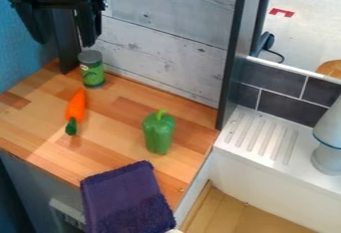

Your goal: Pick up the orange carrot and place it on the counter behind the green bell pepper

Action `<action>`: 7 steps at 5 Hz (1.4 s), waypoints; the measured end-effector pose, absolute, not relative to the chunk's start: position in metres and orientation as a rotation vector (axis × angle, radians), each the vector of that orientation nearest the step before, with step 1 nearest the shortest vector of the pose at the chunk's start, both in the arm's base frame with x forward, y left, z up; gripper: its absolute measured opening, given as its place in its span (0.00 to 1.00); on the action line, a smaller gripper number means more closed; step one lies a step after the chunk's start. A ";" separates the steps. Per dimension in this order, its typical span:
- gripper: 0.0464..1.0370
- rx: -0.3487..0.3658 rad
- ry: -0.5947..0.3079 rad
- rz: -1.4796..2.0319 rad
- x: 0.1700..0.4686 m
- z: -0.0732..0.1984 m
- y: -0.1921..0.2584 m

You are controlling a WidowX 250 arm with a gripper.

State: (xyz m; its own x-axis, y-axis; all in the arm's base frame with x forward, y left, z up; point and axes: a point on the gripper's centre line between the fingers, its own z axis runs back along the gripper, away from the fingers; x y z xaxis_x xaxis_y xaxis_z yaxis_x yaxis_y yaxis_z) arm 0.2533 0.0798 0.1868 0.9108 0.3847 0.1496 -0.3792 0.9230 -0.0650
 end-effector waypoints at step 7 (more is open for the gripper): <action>0.96 0.029 -0.175 0.526 0.298 0.072 0.157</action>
